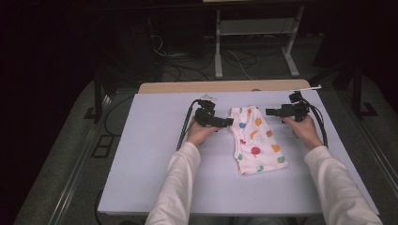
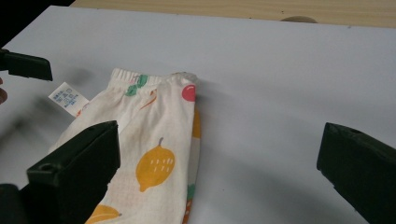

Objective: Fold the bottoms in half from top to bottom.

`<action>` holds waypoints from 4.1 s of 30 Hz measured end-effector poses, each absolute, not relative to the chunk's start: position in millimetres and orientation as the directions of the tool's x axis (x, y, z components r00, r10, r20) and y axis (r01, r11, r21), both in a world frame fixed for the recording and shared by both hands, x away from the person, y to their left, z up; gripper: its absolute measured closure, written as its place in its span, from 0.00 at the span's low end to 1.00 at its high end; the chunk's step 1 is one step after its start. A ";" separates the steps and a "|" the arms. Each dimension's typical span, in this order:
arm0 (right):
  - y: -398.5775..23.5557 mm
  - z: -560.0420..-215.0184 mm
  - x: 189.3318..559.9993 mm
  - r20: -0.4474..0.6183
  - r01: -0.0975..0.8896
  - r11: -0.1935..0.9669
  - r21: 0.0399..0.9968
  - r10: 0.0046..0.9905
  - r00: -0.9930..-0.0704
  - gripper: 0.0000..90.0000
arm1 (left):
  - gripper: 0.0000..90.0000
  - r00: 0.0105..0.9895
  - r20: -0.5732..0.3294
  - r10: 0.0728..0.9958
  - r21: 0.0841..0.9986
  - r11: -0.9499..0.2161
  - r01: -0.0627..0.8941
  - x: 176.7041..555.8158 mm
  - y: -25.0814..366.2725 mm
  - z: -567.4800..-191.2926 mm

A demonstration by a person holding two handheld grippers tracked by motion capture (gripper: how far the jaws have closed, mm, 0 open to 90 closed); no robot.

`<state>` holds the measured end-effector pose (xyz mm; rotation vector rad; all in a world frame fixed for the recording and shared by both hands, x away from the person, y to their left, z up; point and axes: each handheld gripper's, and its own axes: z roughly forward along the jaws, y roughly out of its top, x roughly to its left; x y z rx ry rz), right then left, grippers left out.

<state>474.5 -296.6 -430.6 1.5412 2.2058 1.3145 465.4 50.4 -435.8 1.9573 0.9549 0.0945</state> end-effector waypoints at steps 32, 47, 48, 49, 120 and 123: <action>-274.6 -450.7 488.5 0.414 0.738 0.073 0.671 0.788 -0.455 0.45 | 0.22 0.638 -0.431 0.639 0.706 -0.202 0.679 485.9 22.3 -460.5; -271.0 -456.6 494.9 0.437 0.786 0.086 0.613 0.792 -0.427 0.62 | 0.50 0.623 -0.454 0.637 0.694 -0.186 0.696 491.1 20.4 -463.3; -270.9 -456.7 495.0 0.440 0.787 0.085 0.611 0.790 -0.428 0.62 | 0.51 0.624 -0.451 0.638 0.694 -0.189 0.695 491.3 20.7 -463.2; -270.5 -456.5 495.2 0.438 0.786 0.090 0.612 0.789 -0.431 0.63 | 0.53 0.624 -0.449 0.640 0.694 -0.190 0.695 491.5 20.9 -463.2; -284.1 -407.0 423.6 0.432 0.661 0.026 0.750 0.737 -0.520 0.98 | 0.95 0.736 -0.450 0.505 0.800 -0.139 0.584 453.6 28.7 -420.3; -285.0 -405.5 419.9 0.430 0.657 0.027 0.753 0.735 -0.524 0.98 | 0.95 0.741 -0.455 0.495 0.801 -0.136 0.583 450.9 29.3 -420.3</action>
